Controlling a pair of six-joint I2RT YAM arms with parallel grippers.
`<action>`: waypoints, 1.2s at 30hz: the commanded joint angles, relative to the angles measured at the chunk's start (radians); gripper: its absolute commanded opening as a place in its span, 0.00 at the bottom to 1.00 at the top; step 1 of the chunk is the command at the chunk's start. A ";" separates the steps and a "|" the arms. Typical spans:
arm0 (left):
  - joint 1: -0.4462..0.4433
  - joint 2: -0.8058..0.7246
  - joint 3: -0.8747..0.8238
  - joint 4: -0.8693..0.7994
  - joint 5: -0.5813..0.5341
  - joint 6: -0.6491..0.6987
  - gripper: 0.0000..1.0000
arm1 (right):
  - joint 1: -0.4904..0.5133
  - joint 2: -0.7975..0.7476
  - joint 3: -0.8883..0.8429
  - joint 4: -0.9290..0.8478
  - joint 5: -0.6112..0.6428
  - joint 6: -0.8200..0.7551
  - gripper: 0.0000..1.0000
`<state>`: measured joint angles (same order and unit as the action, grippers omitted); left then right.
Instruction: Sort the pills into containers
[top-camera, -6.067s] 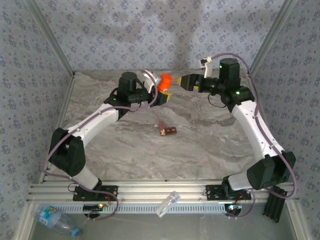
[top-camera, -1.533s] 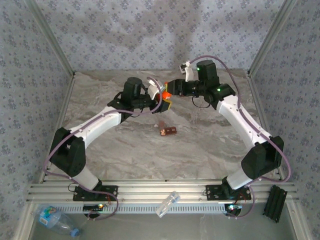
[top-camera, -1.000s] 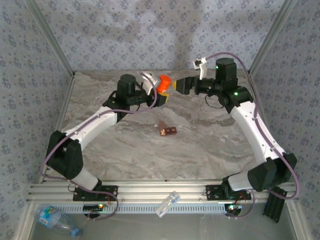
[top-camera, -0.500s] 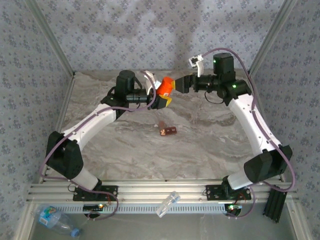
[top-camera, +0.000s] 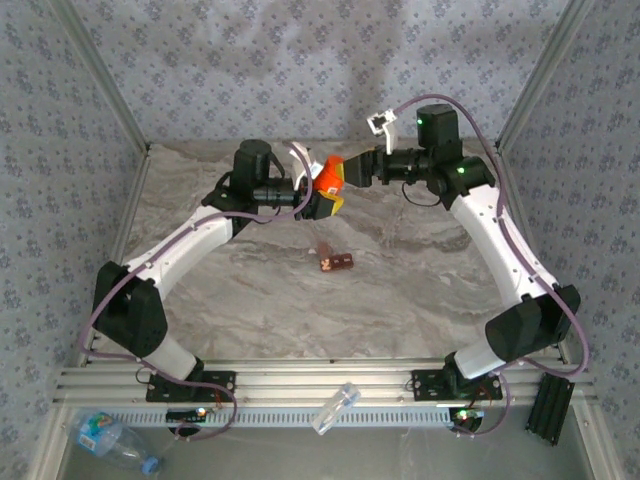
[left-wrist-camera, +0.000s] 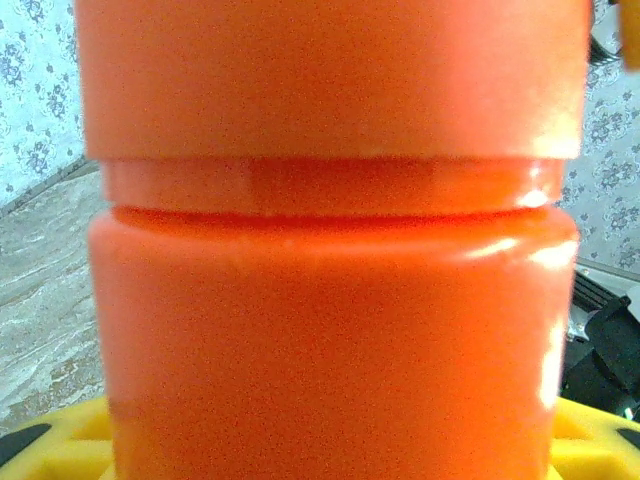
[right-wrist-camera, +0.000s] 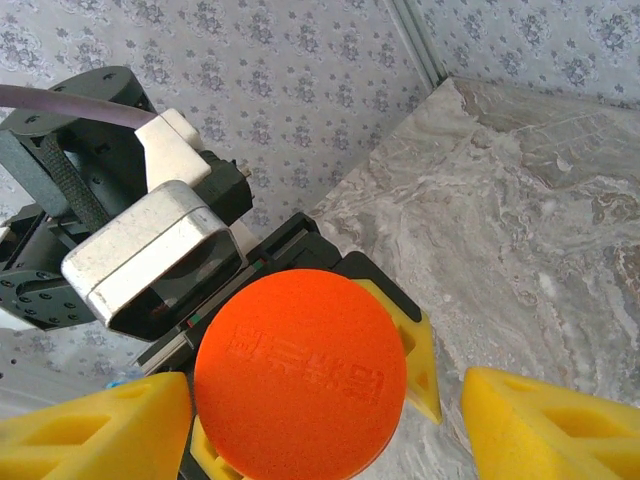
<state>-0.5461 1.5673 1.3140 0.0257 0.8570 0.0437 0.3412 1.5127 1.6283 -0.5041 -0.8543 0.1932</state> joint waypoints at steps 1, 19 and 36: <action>-0.010 0.005 0.037 0.013 0.036 0.018 0.00 | 0.010 0.018 0.039 -0.021 -0.031 -0.011 0.70; -0.083 -0.018 0.003 0.056 -0.252 0.074 0.00 | 0.108 0.033 -0.073 0.077 0.229 0.223 0.29; -0.110 -0.026 -0.095 0.217 -0.446 0.030 0.00 | 0.094 -0.051 -0.204 0.277 0.308 0.335 0.63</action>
<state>-0.6247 1.5742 1.1904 0.1547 0.2573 0.0429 0.4553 1.5105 1.4395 -0.3058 -0.4740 0.5503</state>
